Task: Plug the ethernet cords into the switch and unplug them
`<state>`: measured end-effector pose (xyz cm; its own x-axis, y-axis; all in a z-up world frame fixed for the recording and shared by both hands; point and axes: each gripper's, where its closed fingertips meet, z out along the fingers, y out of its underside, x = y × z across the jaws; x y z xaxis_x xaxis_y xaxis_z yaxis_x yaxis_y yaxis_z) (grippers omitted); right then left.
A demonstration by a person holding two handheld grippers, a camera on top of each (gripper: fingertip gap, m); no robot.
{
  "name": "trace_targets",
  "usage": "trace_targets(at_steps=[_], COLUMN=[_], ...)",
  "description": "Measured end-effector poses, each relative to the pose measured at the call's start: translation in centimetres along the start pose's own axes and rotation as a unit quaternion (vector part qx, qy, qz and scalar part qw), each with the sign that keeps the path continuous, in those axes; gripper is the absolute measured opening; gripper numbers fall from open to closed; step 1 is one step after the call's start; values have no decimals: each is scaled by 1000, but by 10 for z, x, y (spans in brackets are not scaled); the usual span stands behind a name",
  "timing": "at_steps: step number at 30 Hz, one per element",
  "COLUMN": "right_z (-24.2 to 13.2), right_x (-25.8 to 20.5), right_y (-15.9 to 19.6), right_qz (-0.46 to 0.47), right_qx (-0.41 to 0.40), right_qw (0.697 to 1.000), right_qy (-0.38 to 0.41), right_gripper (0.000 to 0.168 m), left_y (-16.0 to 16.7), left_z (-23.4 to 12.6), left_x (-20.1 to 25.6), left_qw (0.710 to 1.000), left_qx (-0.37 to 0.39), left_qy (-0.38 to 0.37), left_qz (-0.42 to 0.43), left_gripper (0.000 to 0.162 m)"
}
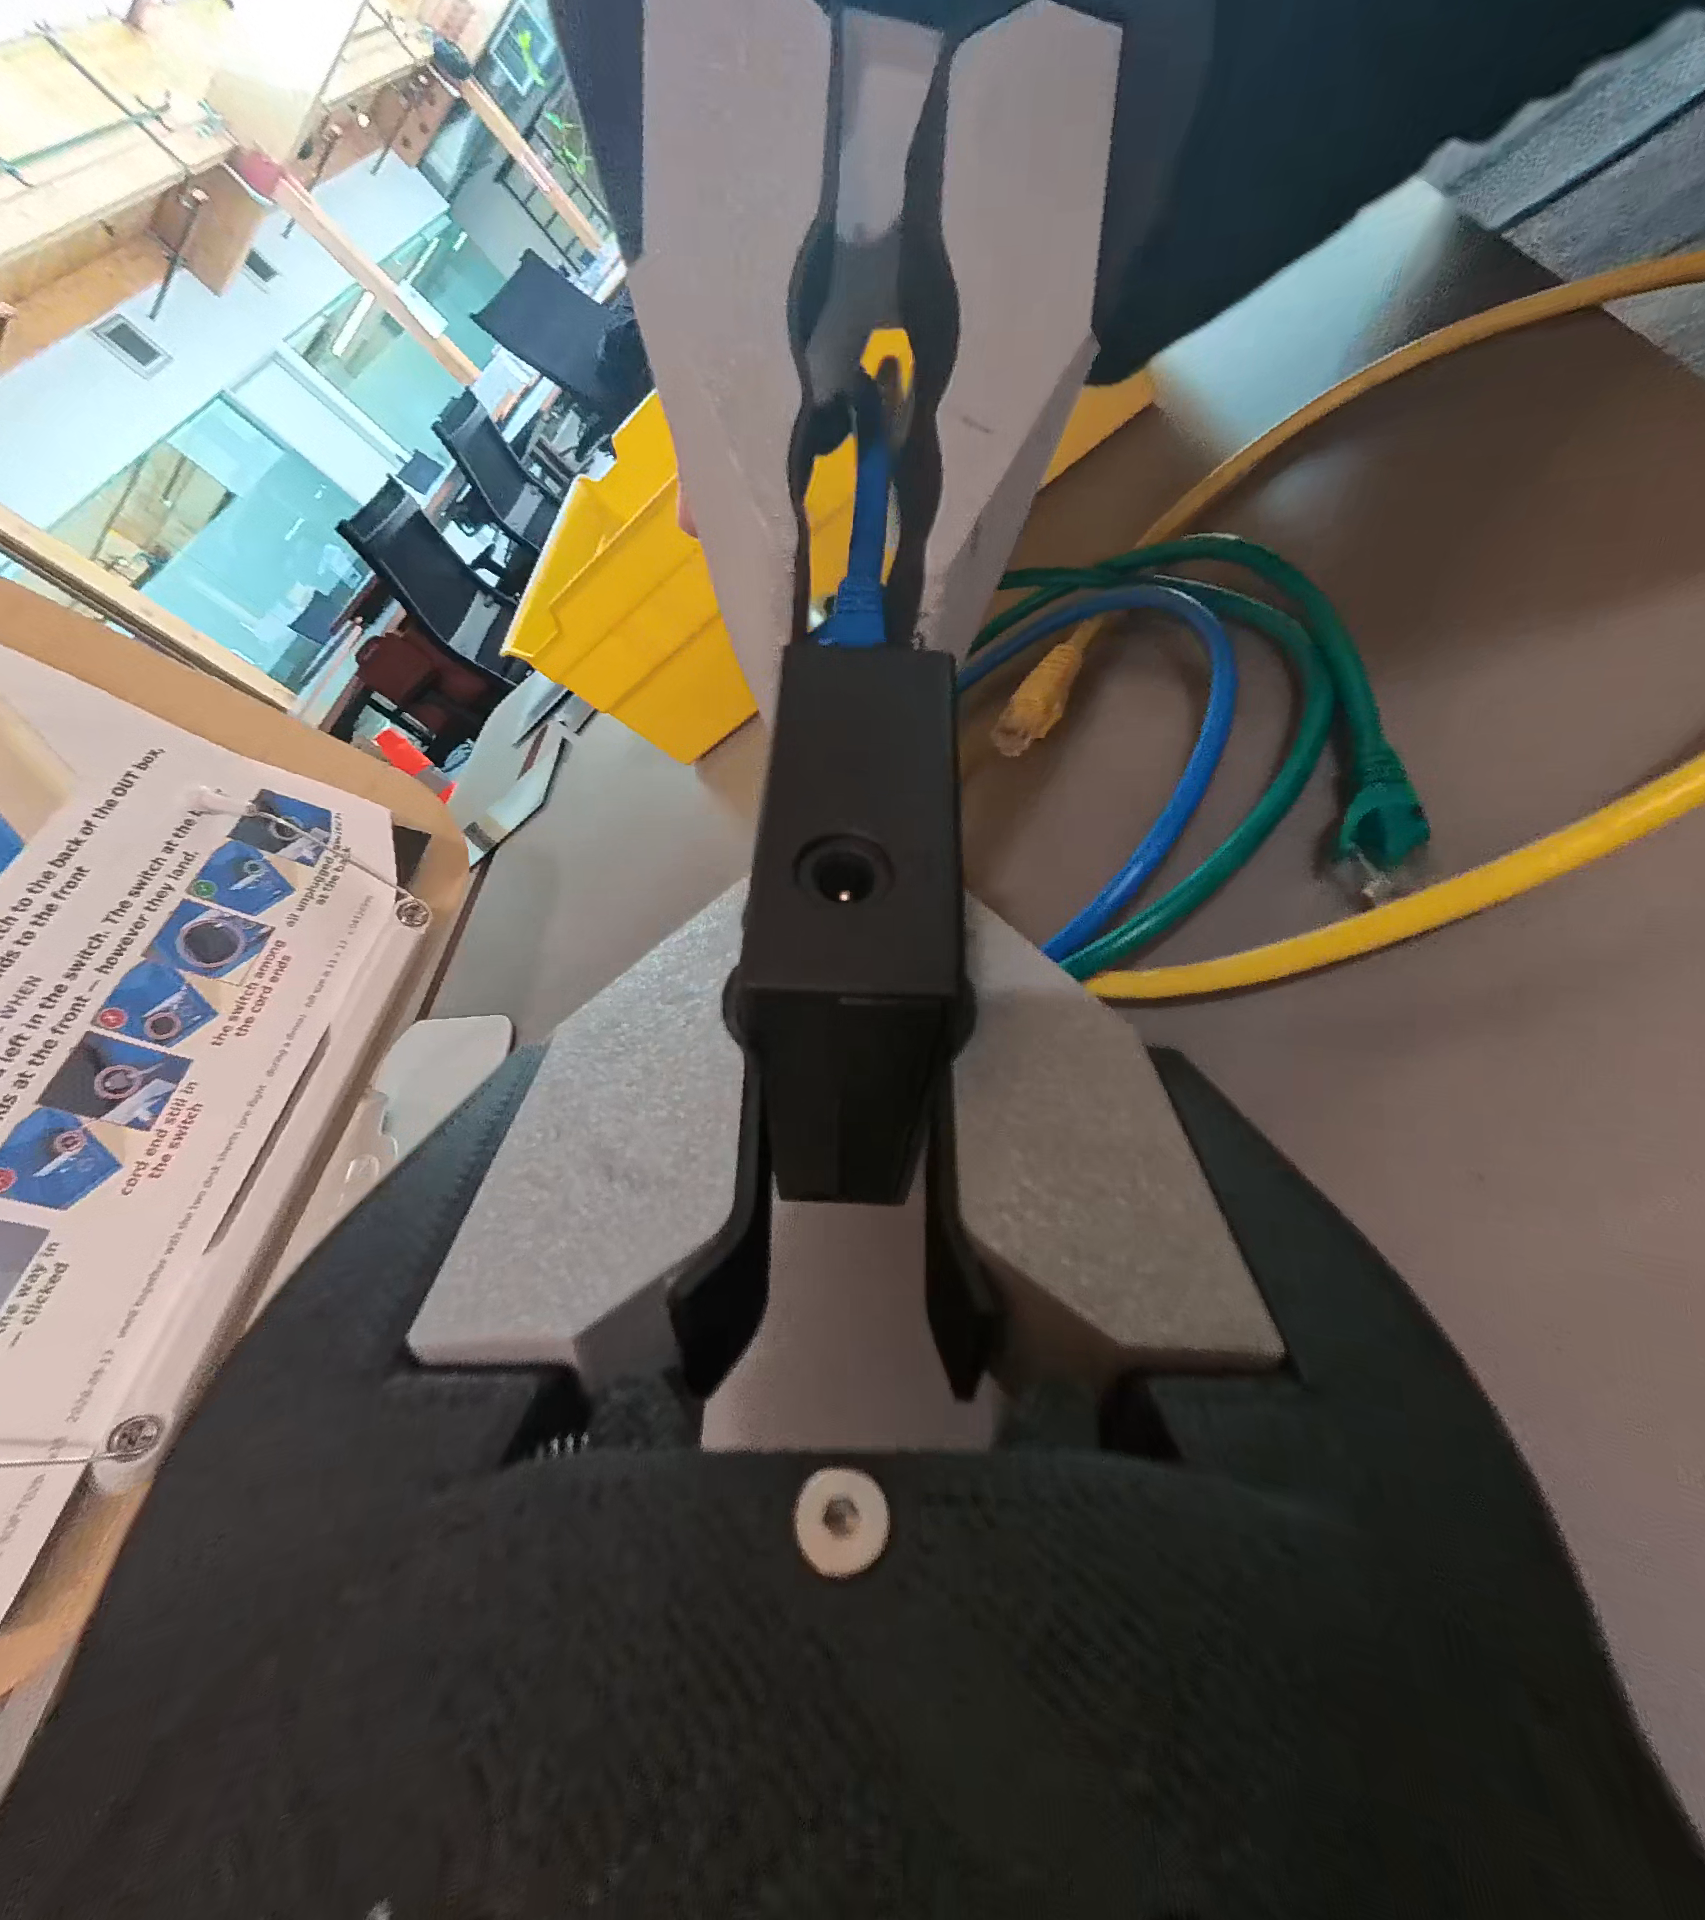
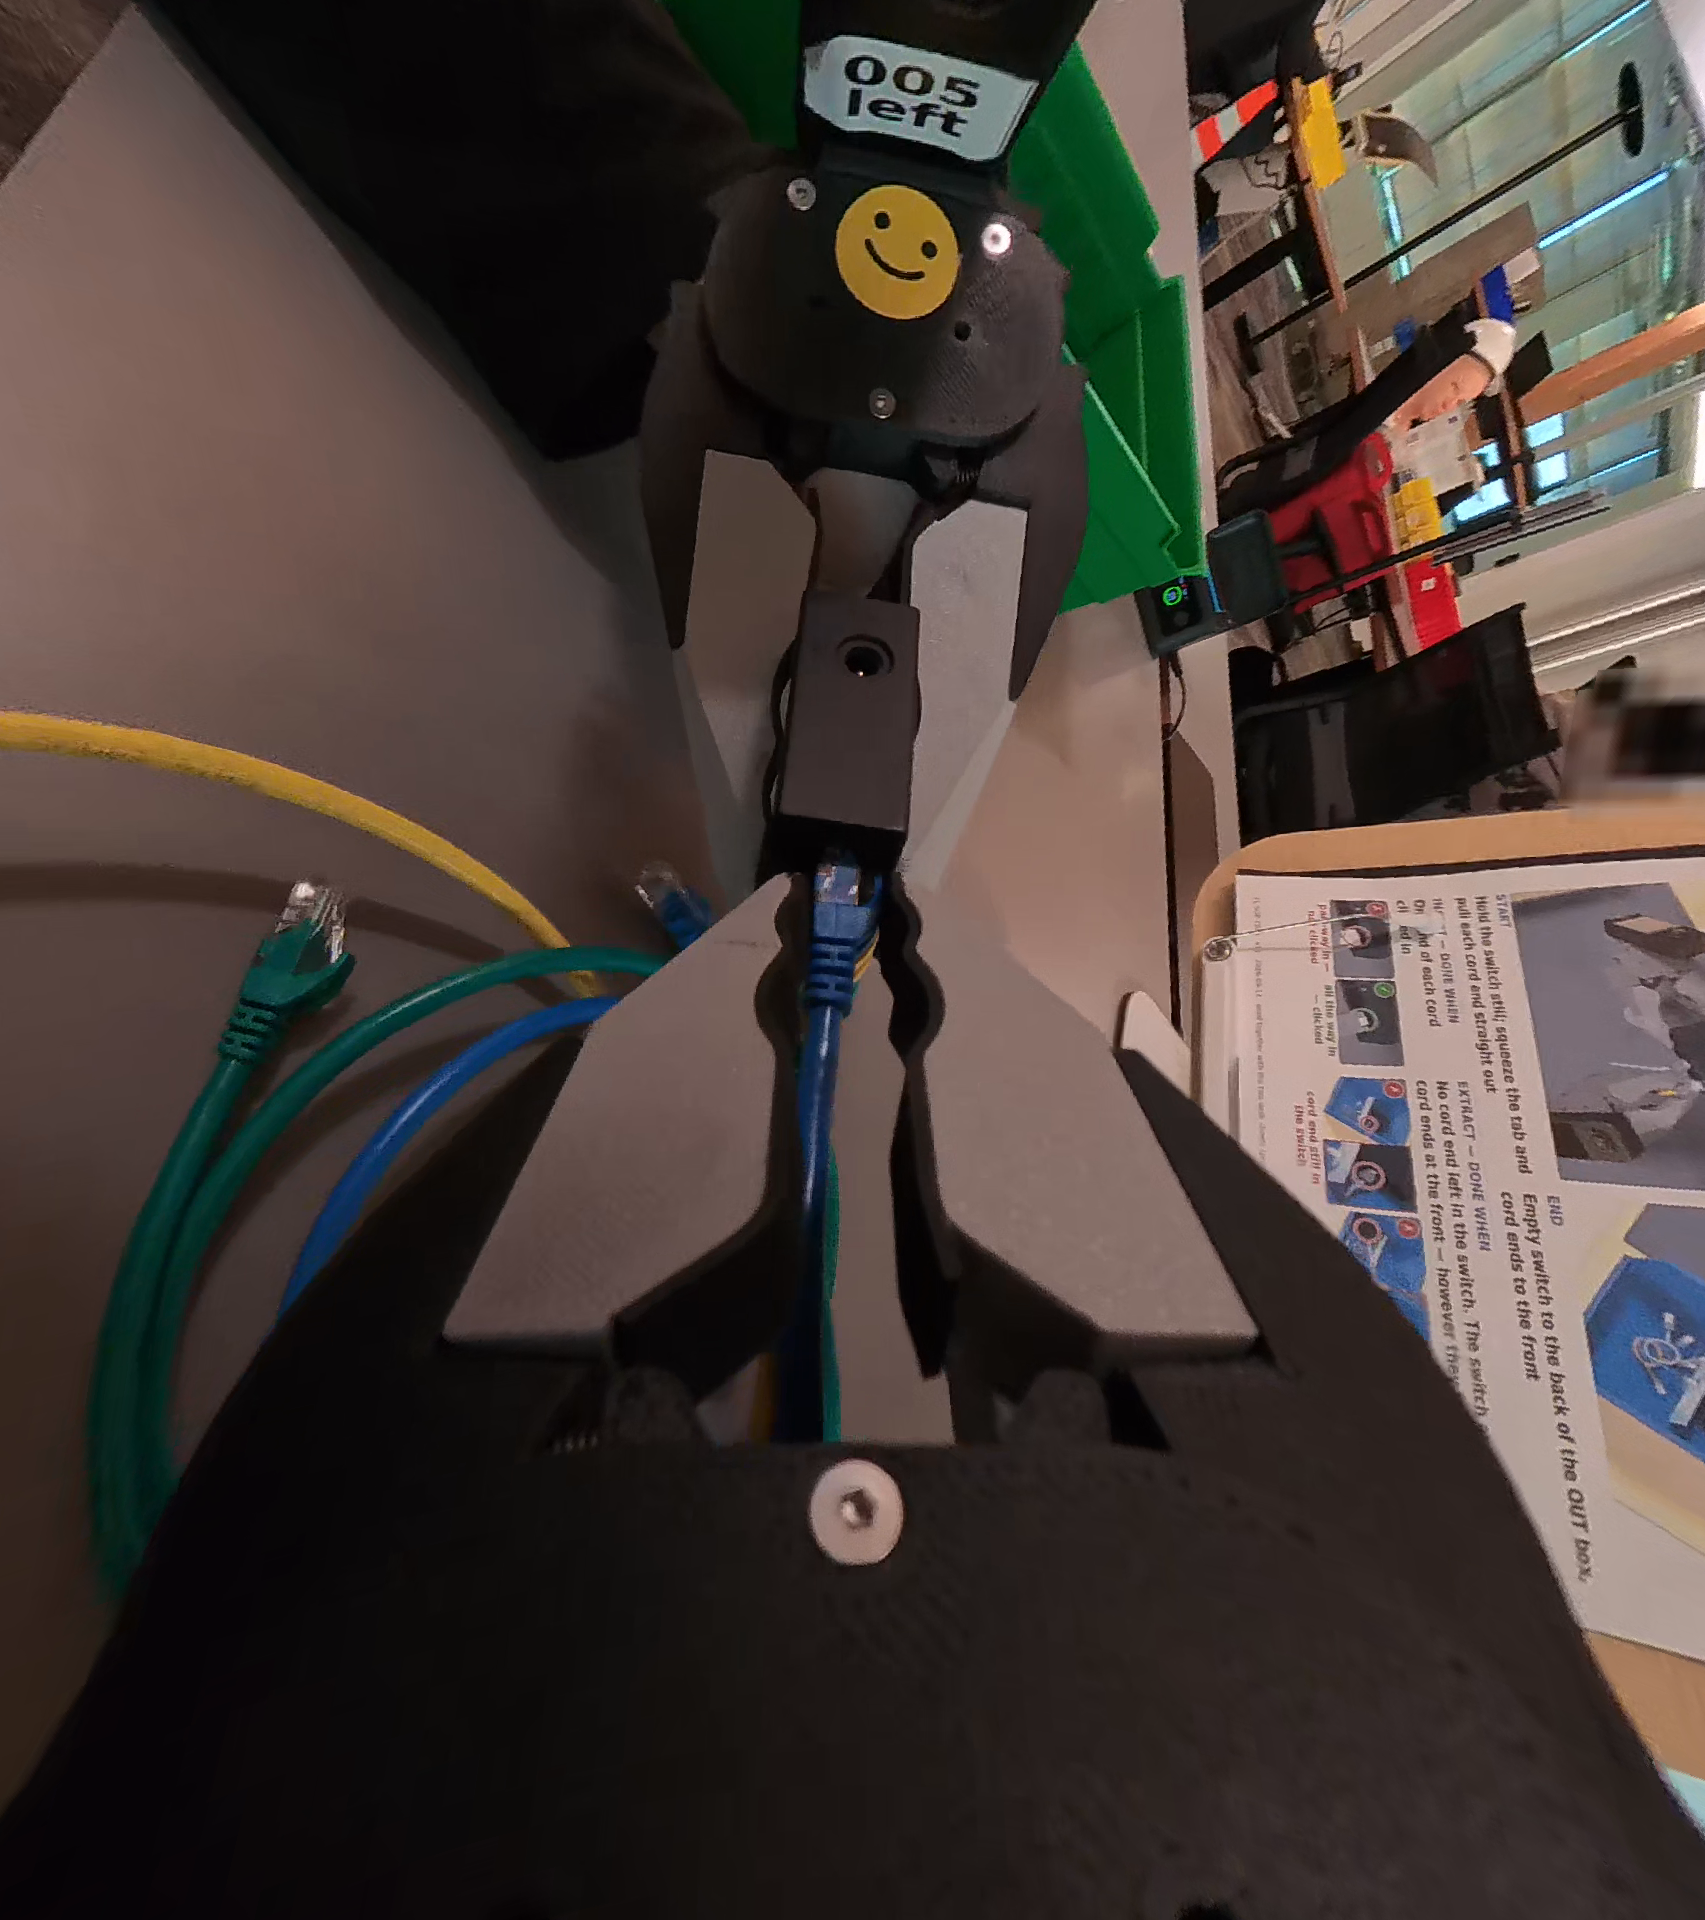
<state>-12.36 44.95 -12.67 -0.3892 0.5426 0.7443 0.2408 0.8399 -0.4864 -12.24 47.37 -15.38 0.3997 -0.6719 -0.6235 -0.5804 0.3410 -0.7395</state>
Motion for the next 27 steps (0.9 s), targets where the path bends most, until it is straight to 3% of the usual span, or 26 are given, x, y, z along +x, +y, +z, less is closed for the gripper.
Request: trace_targets(at_steps=[12,21,27], right_z=[-2,-14,-7], right_x=[-7,-1,-4], right_y=[-6,-12,-2], right_qz=[-65,127,72], right_qx=[-31,97,38], right_qw=[996,984,994], right_qy=[-43,-79,-68], right_gripper=[9,8,9], left_y=[-5,-22,-9], left_z=[-6,-7,-3], left_x=[10,9,9], left_qw=[998,996,998], left_qx=[15,46,8], left_qy=[52,59,47], left_qz=[-32,-49,-35], left_gripper=[27,28,28])
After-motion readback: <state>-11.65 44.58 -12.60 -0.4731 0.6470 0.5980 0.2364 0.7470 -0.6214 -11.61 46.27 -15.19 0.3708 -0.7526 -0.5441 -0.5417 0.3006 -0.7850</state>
